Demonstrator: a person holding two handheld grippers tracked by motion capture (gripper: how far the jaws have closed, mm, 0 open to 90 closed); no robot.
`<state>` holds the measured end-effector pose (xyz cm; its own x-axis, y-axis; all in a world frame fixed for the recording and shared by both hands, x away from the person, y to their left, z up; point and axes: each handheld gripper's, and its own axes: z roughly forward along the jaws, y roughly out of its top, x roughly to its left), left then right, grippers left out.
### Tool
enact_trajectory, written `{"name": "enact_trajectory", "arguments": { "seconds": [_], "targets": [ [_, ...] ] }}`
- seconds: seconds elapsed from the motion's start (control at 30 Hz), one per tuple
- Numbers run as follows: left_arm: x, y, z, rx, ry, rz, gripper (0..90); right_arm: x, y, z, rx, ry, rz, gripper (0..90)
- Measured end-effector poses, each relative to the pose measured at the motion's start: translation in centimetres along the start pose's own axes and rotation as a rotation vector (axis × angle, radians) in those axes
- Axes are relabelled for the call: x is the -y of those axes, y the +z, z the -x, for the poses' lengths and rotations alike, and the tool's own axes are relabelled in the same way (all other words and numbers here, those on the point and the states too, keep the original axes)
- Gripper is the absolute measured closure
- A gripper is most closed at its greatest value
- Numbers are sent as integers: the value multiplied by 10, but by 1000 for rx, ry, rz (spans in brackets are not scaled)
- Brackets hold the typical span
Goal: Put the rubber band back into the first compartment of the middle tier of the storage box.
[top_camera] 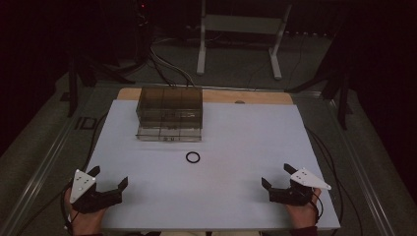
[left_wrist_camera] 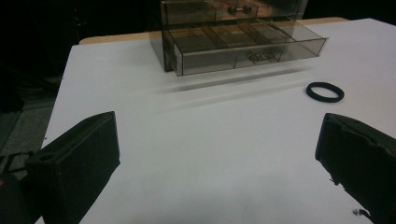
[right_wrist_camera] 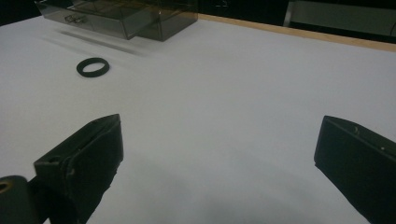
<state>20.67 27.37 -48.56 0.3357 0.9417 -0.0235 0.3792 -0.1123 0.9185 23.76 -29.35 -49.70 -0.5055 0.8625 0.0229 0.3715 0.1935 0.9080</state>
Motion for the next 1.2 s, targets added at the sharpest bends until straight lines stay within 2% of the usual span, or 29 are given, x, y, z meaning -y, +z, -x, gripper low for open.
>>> {"name": "enact_trajectory", "arguments": {
  "seconds": [0.3,0.53,0.7,0.87,0.97,1.07,1.2],
  "targets": [
    [-1,-2,-1,-18,-7,26,5,-1,1,0,23,-5,11,14],
    [-11,0,2,-27,21,41,5,-1,-1,0,38,-12,23,14],
    [-21,5,6,-4,35,45,5,-1,-2,0,51,-22,24,13],
    [-29,12,6,10,27,58,5,0,-2,0,52,-22,24,14],
    [-33,18,4,15,27,42,5,-1,-3,1,46,-8,29,14],
    [-37,23,1,38,14,60,5,-1,-3,1,51,-10,33,14],
    [-42,30,2,55,35,61,5,-1,-3,1,54,-8,36,14]
  ]
}}
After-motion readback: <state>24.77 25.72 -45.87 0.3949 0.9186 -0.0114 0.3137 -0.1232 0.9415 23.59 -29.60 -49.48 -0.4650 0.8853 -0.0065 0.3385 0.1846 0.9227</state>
